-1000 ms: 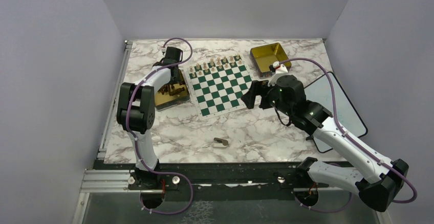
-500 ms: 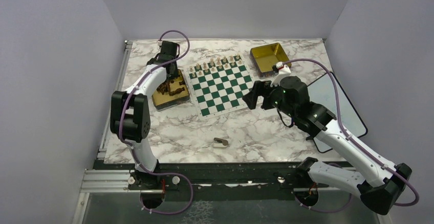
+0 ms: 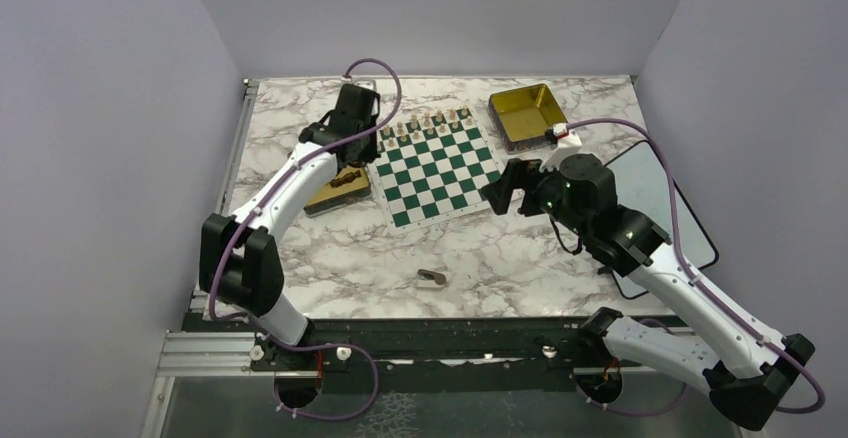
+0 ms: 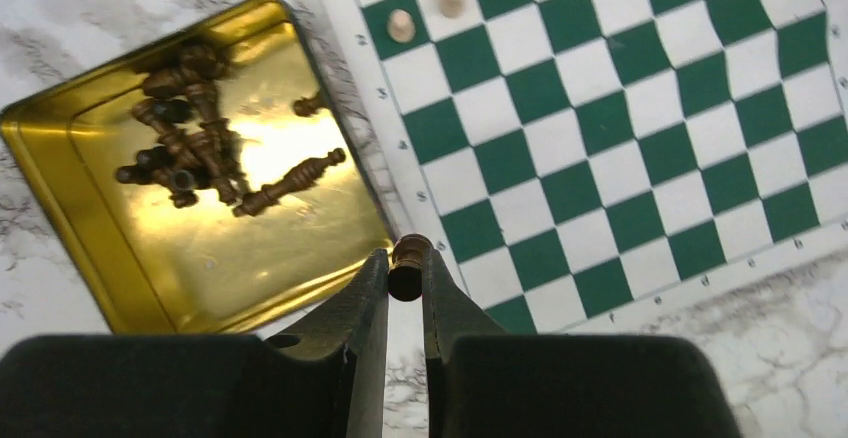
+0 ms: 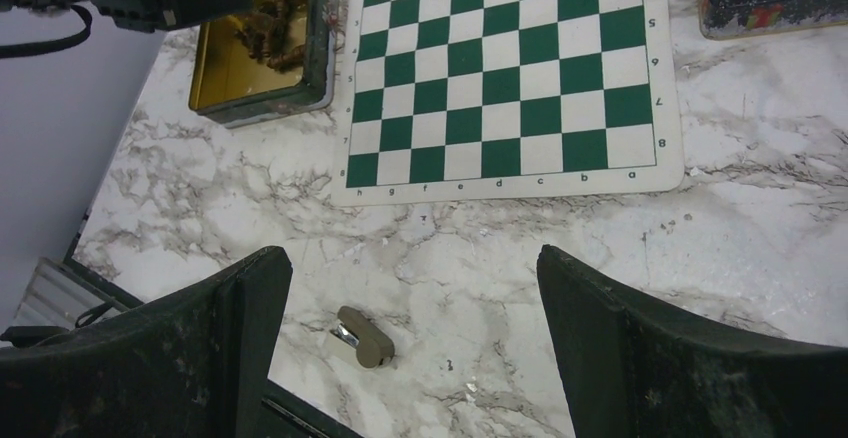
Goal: Set up the chess pieces on the board
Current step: Pick up the chess piece from the storage box, then place the chess piece on the chessboard.
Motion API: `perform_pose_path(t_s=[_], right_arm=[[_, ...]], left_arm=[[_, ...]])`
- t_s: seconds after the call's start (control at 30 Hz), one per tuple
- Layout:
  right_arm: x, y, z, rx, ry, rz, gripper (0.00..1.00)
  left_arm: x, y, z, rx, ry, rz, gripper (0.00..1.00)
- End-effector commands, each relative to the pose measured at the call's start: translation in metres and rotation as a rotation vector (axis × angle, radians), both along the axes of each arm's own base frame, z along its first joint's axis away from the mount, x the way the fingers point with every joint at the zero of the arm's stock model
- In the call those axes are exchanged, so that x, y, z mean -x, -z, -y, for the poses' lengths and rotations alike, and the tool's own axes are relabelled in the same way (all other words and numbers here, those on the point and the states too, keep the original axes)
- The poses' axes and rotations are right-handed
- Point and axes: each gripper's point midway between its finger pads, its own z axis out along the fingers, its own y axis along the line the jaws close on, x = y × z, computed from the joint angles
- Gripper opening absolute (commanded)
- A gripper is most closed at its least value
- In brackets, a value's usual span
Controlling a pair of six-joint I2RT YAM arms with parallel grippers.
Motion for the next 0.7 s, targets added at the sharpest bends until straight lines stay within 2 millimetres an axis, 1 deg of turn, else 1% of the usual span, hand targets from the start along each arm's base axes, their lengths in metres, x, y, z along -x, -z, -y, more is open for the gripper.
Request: perform_pose_path(t_s=[0.0,0.13,0.3,0.47,0.67], right_arm=[[0.002,0.005,0.012,0.016,0.051,-0.006,0.98],[0.003,0.003,0.014,0.007,0.057,0.009,0.98],[0.002,0.003,0.016,0.006,0.065,0.024,0.98],[0.002,0.001,0.018,0.016,0.067,0.026,0.98],[0.005,0.002,0.021,0.013,0.073,0.026,0.98]], left_arm=[[0.039,0.004,0.037,0.02,0.096,-0.041,0.06],[0.062,0.019,0.057,0.016,0.116,-0.069,0.06],[0.079,0.052,0.075,-0.02,0.12,-0.111,0.05],[0.086,0.073,0.081,-0.037,0.114,-0.125,0.05],[0.09,0.092,0.082,-0.036,0.118,-0.154,0.05]])
